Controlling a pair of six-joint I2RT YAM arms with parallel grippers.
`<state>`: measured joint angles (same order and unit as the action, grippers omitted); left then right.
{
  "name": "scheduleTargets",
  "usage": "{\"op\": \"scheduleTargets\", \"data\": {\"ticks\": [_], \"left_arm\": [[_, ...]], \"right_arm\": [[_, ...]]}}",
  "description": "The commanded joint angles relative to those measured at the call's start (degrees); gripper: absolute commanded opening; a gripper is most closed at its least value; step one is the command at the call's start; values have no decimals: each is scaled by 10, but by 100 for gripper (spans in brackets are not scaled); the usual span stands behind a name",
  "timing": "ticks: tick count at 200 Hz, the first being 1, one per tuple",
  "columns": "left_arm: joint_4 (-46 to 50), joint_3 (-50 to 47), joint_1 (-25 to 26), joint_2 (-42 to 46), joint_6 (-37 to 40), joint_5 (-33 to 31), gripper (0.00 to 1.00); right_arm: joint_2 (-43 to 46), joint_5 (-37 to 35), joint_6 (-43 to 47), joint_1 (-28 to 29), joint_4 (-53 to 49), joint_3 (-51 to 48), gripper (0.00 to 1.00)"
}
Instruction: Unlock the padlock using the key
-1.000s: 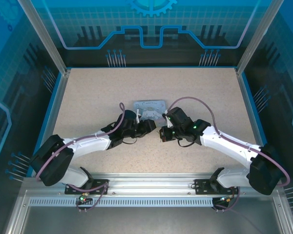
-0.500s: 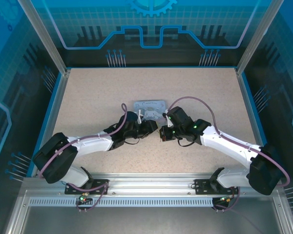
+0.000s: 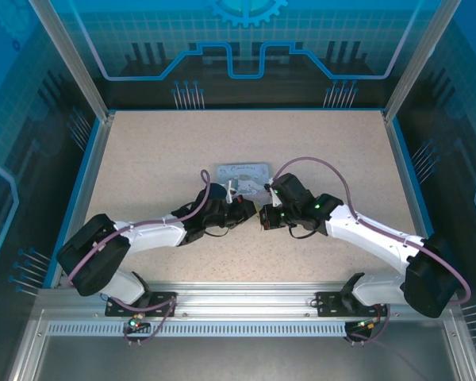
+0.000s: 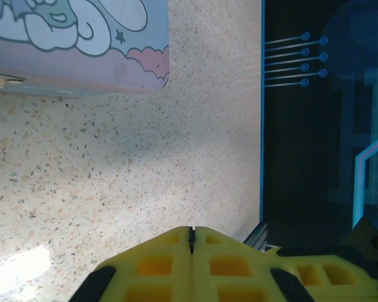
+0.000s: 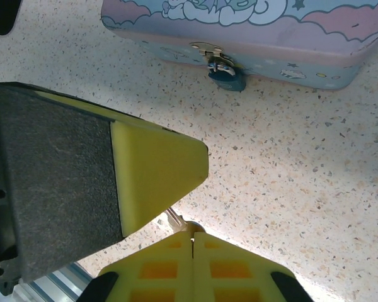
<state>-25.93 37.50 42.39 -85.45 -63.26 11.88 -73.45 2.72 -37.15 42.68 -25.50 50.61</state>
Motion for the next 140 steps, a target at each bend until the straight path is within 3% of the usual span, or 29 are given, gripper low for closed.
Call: {"op": "scheduleTargets", "data": {"ticks": [1,21,41,62,88,140], "left_arm": [[-12,5,6,-7,0,7,0],[-19,3,7,-5,-1,5,0],[-22,2,7,0,0,-2,0],[-25,2,6,10,5,-12,0],[-25,5,6,25,11,-27,0],[-56,-1,6,69,17,-89,0]], "right_arm": [[12,11,-5,-8,5,8,0],[16,13,-8,-13,5,6,1],[38,16,-19,-26,12,1,40],[75,45,-41,-53,36,-37,61],[118,92,-85,-92,91,-74,68],[148,171,-238,-149,306,-164,69]]}}
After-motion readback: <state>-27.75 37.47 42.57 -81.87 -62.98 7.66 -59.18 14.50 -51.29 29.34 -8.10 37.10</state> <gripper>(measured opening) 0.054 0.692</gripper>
